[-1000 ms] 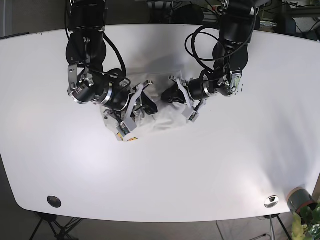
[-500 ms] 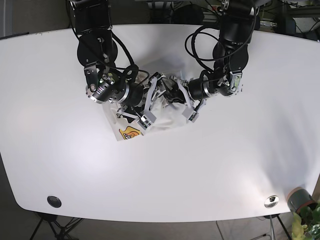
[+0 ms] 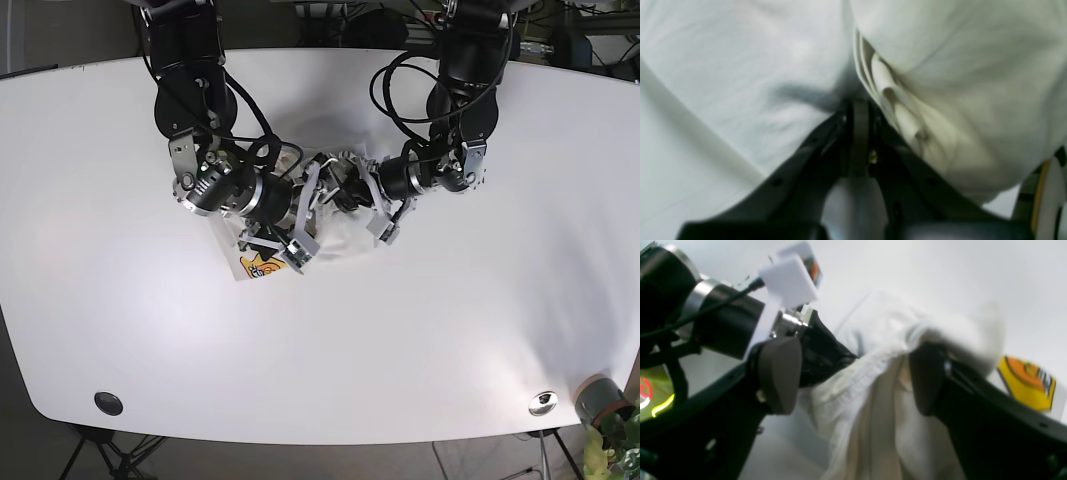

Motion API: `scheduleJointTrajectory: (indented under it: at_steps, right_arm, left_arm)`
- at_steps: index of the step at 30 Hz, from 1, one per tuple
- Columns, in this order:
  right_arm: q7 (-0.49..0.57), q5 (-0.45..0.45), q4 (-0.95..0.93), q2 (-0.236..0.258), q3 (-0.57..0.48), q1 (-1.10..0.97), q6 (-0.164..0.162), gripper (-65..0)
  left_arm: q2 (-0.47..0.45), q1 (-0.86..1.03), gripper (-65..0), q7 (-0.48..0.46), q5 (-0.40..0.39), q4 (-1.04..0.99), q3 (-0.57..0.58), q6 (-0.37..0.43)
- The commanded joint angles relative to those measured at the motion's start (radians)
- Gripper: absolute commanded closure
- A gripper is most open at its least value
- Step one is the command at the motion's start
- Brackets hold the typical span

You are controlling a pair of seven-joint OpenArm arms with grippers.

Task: Fold the T-shirt properly
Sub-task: 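Fold both ends inward toward each other with both grippers, then release with the left gripper and press the bundle with the right gripper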

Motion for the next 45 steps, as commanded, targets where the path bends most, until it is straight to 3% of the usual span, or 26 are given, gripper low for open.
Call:
scheduleJointTrajectory:
  at_steps: [1,7,19,24,28,35,45]
  right_arm:
    - [0.019,0.014,0.023,-0.006,-0.033,0.047,0.003,-48.0]
    - [0.018,0.015,0.023,-0.005,-0.064,0.081,0.003,-48.0]
    - [0.021,0.023,0.026,-0.006,-0.057,0.105,0.014,-48.0]
    - [0.021,0.023,0.040,-0.002,-0.057,0.102,0.014,-48.0]
    - [0.021,0.012,0.043,0.000,-0.048,0.089,0.006,-48.0]
    - [0.021,0.023,0.054,0.000,0.099,0.075,0.012,-48.0]
    - [0.021,0.020,0.050,0.020,0.102,0.029,0.011,-48.0]
  left_arm:
    - [-0.008,-0.011,0.0,0.011,0.013,0.049,-0.013,0.007]
    - [-0.015,0.000,0.0,0.011,0.013,0.146,-0.024,0.007]
    - [-0.017,0.098,0.0,0.015,0.016,0.290,-0.249,0.005]
    - [-0.080,0.117,0.0,0.015,0.015,0.301,-0.305,0.005]
    - [-0.123,0.131,0.0,0.017,0.015,0.299,-0.322,0.005]
    - [-0.162,0.152,0.0,0.015,0.015,0.296,-0.338,0.004]
    - [-0.159,0.166,0.0,0.014,0.015,0.295,-0.337,0.004]
